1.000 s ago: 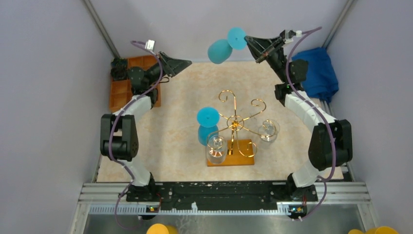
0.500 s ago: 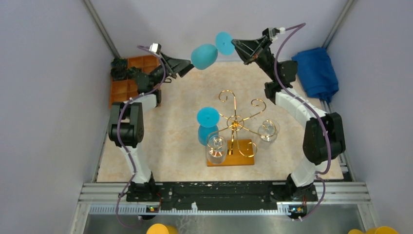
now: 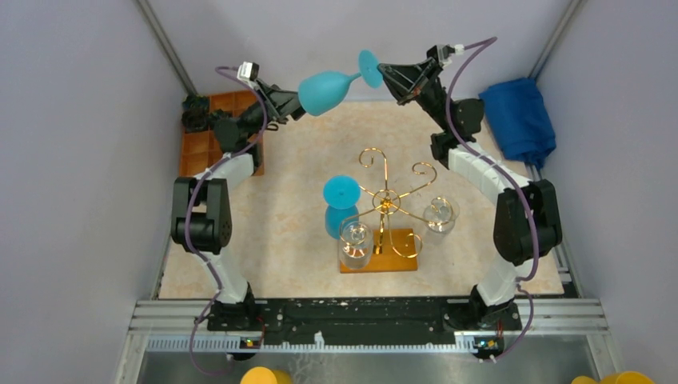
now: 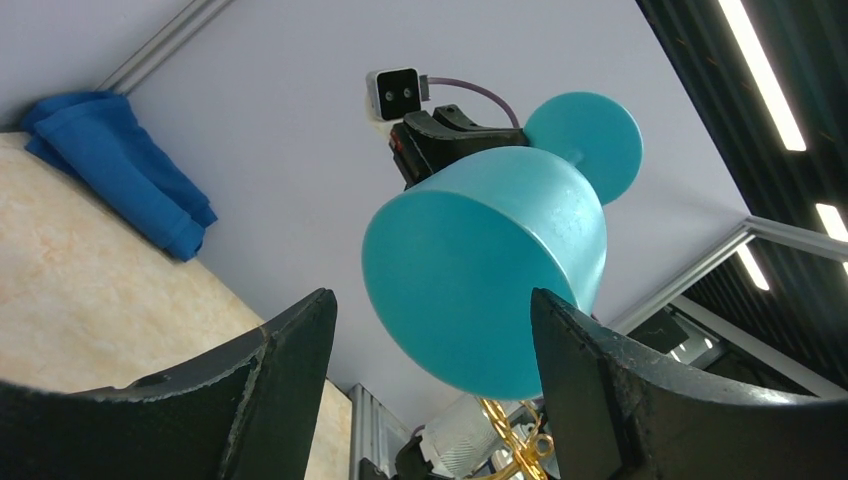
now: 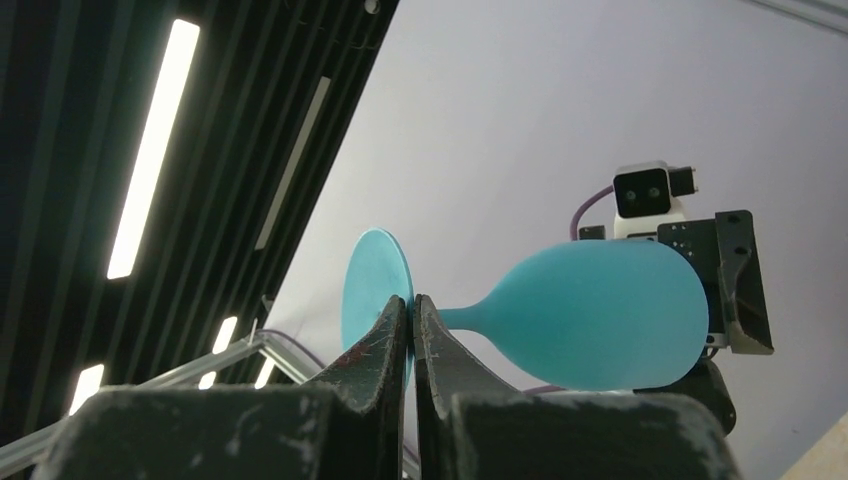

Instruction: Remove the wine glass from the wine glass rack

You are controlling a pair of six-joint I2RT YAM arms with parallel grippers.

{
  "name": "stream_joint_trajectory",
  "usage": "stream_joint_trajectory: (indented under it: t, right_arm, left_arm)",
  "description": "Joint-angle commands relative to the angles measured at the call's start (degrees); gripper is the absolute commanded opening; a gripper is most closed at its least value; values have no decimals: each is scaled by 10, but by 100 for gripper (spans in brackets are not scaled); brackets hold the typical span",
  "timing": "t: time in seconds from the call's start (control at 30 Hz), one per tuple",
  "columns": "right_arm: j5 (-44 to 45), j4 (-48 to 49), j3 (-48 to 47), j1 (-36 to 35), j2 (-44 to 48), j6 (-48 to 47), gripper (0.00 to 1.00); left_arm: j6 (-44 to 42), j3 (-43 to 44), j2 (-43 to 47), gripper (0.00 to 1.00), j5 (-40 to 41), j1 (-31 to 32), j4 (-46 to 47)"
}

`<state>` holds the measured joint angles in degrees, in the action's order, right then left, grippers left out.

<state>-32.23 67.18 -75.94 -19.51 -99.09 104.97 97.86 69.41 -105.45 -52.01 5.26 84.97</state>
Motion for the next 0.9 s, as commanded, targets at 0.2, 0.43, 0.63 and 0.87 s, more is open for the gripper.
stream_joint_trajectory:
  t: [0.2, 0.43, 0.63, 0.87]
  right_arm:
    - [30, 39, -46, -5, 22, -15, 0]
    - [41, 38, -30, 14, 33, -22, 0]
    - [50, 38, -62, 32, 24, -17, 0]
    - [43, 29, -45, 32, 25, -21, 0]
  left_arm:
    - [-31, -29, 16, 77, -11, 6, 142]
    - [-42, -31, 27, 77, -12, 6, 129]
    - [-87, -44, 41, 77, -20, 6, 75]
    - [-58, -42, 34, 77, -13, 6, 109]
